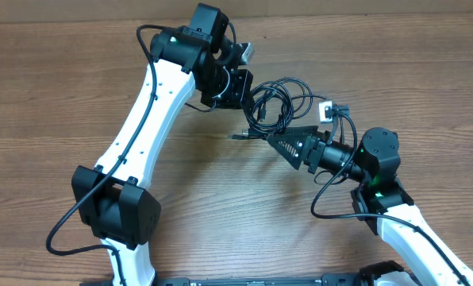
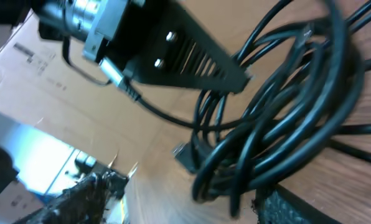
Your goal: Untangle cables
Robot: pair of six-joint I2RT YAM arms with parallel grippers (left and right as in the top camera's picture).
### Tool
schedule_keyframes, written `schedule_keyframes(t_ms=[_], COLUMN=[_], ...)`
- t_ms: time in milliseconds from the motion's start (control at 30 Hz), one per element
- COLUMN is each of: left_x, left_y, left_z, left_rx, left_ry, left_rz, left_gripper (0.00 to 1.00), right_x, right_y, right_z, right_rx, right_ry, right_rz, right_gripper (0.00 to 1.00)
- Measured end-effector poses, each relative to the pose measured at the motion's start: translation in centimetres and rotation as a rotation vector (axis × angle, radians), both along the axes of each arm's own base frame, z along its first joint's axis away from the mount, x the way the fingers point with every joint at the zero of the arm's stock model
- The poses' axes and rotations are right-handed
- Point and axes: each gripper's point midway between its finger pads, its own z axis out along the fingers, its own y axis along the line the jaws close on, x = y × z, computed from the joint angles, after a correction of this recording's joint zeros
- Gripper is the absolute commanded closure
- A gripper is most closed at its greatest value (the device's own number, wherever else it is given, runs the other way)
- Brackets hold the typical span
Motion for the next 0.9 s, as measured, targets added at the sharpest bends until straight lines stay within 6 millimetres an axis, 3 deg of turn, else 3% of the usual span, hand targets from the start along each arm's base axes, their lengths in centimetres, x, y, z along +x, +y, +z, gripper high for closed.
schedule_keyframes(t_ms=[233,400,500,733,900], left_x=[0.1,0.2,0.2,0.1,0.1], left_y=[0.0,-0.1,0.0,-0.2,-0.1], left_z=[0.0,0.1,0.0,0.2,0.2], left_rx=[-0.001,-0.004,-0.002,-0.017,-0.024], left_ry=[-0.003,0.002,0.001,0.012,0.027], left_rz=[0.002,0.016,0.018,0.022,0.033], left_gripper=[0.96,0.96,0.96,0.96,0.96], right_x=[0.7,-0.5,-0.3,1.4,1.5], right_y=[-0.1,2.3,2.8,2.7,2.6], right_z=[0.5,0.1,-0.6,-2.8,-3.9], right_rx=[0.02,0.02,0.01,-0.026,-0.049], right_ry=[0.007,0.032,0.054,0.097,0.146], right_rz=[-0.052,-0.004,-0.028,-0.121,-0.134], right_gripper=[0.42,0.48,0.59,0.96,0.96])
